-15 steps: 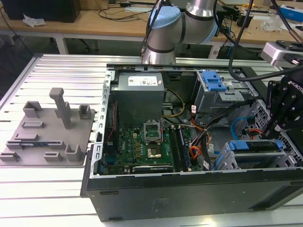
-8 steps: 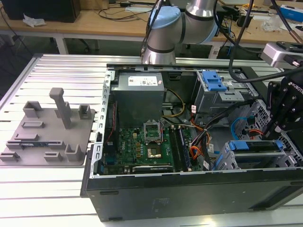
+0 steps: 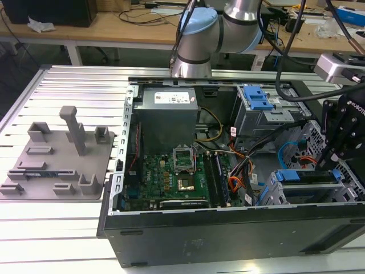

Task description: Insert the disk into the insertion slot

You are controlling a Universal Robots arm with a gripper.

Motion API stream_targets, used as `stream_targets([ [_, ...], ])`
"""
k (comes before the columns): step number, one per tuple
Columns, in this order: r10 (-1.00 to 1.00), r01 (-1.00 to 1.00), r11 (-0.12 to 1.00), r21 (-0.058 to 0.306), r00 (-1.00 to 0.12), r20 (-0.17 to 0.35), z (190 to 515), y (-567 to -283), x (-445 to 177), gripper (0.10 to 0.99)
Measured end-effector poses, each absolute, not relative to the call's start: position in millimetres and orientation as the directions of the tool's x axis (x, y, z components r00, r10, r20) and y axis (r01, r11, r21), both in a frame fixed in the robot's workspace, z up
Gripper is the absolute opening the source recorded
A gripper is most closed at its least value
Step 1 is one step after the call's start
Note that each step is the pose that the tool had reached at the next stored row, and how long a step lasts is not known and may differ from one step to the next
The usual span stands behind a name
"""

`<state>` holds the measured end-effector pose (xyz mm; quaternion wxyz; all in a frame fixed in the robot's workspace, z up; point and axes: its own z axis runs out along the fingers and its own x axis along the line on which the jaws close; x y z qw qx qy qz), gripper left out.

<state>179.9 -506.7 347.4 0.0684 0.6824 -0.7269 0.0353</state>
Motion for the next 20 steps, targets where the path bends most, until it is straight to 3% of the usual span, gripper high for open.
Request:
stream_targets([
  [20, -0.987, -0.997, 0.066, 0.042, -0.059, 0.147, 338.7, -507.8, 179.8, 0.165],
])
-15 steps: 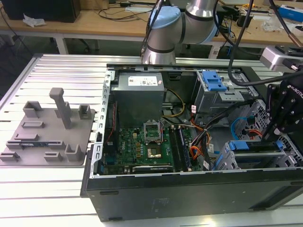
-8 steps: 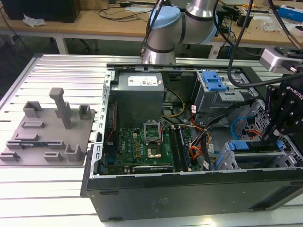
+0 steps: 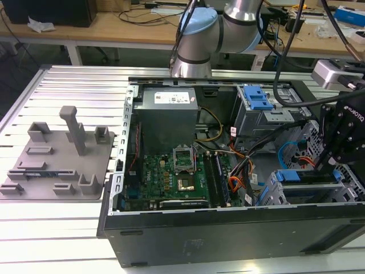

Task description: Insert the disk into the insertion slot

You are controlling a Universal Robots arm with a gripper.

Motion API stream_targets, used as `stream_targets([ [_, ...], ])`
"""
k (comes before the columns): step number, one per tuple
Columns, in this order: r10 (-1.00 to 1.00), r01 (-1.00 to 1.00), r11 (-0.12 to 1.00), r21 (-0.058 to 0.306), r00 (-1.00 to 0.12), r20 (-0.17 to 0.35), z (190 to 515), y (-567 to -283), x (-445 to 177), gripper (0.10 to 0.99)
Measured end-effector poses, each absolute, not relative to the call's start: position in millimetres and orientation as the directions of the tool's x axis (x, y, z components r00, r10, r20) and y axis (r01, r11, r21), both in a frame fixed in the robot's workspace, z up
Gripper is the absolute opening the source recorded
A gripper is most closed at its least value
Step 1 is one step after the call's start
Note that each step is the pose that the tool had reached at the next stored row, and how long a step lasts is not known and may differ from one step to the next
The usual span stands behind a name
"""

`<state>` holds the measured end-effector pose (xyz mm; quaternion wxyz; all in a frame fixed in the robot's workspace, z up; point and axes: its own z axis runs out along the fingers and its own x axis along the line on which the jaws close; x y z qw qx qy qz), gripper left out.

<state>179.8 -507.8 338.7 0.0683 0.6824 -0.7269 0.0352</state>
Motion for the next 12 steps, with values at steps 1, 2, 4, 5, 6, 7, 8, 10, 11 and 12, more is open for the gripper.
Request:
stream_targets([
  [1, -0.987, -0.997, 0.066, 0.042, -0.059, 0.147, 338.7, -507.8, 179.8, 0.165],
  [2, -0.987, -0.997, 0.066, 0.042, -0.059, 0.148, 338.4, -507.8, 179.8, 0.165],
  [4, -0.987, -0.997, 0.066, 0.042, -0.059, 0.148, 337.4, -507.8, 179.8, 0.165],
  [5, -0.987, -0.997, 0.066, 0.042, -0.059, 0.148, 336.4, -508.0, 179.8, 0.165],
  [6, -0.987, -0.997, 0.066, 0.042, -0.059, 0.148, 336.0, -508.1, 179.9, 0.165],
  [7, -0.987, -0.997, 0.066, 0.042, -0.060, 0.148, 335.8, -508.1, 179.8, 0.165],
  [8, -0.987, -0.997, 0.066, 0.042, -0.059, 0.147, 336.5, -508.1, 179.8, 0.176],
  [10, -0.987, -0.997, 0.066, 0.042, -0.059, 0.148, 342.6, -508.1, 179.8, 0.302],
  [11, -0.987, -0.997, 0.066, 0.042, -0.059, 0.148, 345.8, -507.9, 179.8, 0.302],
  [12, -0.987, -0.997, 0.066, 0.043, -0.059, 0.148, 349.5, -507.7, 179.8, 0.302],
])
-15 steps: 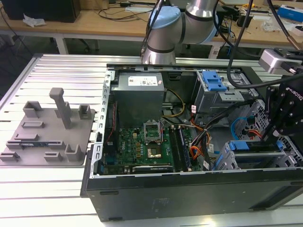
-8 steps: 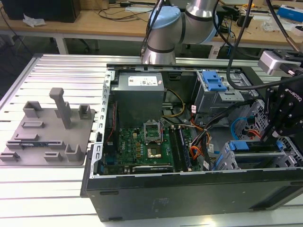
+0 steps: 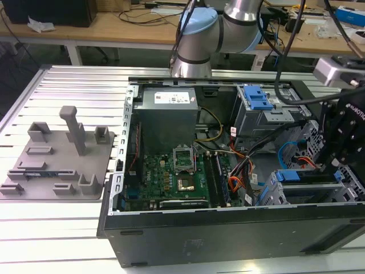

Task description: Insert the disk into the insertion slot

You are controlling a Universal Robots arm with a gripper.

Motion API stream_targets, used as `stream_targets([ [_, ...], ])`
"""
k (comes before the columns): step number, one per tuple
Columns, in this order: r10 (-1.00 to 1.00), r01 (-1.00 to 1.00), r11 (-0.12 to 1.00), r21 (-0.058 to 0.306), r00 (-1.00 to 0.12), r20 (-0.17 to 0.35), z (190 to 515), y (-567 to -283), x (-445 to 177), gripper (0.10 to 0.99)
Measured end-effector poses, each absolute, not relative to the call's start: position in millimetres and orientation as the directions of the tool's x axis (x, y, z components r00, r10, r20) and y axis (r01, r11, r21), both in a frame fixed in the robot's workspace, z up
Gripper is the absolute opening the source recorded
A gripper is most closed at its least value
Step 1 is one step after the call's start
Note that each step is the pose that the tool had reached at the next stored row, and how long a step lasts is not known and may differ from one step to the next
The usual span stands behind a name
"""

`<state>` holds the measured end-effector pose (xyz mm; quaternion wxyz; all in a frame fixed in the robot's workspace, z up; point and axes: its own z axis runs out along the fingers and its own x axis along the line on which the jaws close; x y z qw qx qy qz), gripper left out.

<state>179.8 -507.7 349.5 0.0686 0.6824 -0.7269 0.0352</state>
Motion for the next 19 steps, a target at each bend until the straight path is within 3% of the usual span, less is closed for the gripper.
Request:
stream_targets([
  [6, -0.987, -0.997, 0.066, 0.042, -0.059, 0.152, 382.9, -505.9, 179.8, 0.302],
  [19, -0.985, -0.997, 0.067, 0.042, -0.059, 0.159, 388.0, -505.7, 179.8, 0.302],
])
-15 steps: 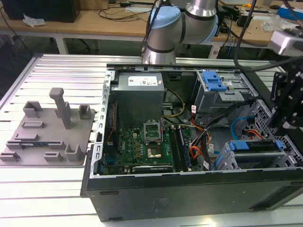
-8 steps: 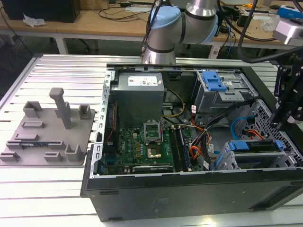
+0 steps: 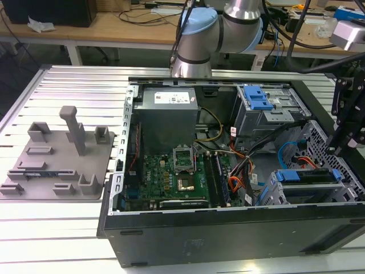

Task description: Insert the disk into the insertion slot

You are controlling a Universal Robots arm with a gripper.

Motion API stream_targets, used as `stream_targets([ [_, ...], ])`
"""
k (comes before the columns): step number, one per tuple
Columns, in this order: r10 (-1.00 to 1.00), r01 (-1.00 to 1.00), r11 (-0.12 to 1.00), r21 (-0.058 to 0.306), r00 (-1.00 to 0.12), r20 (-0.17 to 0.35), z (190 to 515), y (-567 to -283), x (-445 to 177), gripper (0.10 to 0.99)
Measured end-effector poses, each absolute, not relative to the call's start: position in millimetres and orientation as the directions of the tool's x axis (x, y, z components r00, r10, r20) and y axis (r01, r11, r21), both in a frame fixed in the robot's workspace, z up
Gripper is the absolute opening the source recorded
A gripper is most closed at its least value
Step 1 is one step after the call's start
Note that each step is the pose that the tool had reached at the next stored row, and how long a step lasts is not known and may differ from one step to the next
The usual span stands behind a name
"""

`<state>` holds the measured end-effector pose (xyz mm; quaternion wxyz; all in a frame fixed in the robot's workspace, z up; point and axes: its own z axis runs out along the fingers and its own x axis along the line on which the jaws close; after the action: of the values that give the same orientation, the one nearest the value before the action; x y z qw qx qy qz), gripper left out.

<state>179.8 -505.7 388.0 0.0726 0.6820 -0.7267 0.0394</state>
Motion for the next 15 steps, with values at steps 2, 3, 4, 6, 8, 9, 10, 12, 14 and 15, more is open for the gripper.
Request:
stream_targets([
  [2, -0.985, -0.997, 0.067, 0.042, -0.059, 0.159, 388.1, -505.7, 179.8, 0.302],
  [3, -0.985, -0.997, 0.067, 0.042, -0.059, 0.159, 388.1, -505.7, 179.8, 0.302],
  [4, -0.985, -0.997, 0.067, 0.042, -0.059, 0.160, 388.2, -505.7, 179.8, 0.302],
  [6, -0.984, -0.997, 0.067, 0.041, -0.059, 0.170, 388.5, -501.8, 179.8, 0.302],
  [8, -0.980, -0.997, 0.067, 0.040, -0.058, 0.189, 388.3, -495.7, 178.6, 0.302],
  [9, -0.979, -0.997, 0.067, 0.039, -0.058, 0.194, 388.3, -493.8, 177.8, 0.302],
  [10, -0.977, -0.997, 0.067, 0.031, -0.060, 0.206, 388.0, -489.9, 176.1, 0.302],
  [12, -0.974, -0.997, 0.068, -0.025, -0.071, 0.215, 387.3, -482.2, 171.0, 0.302],
  [14, -0.974, -0.997, 0.068, -0.046, -0.076, 0.213, 387.2, -480.0, 163.9, 0.302],
  [15, -0.974, -0.996, 0.068, -0.050, -0.077, 0.213, 387.1, -479.9, 159.4, 0.302],
])
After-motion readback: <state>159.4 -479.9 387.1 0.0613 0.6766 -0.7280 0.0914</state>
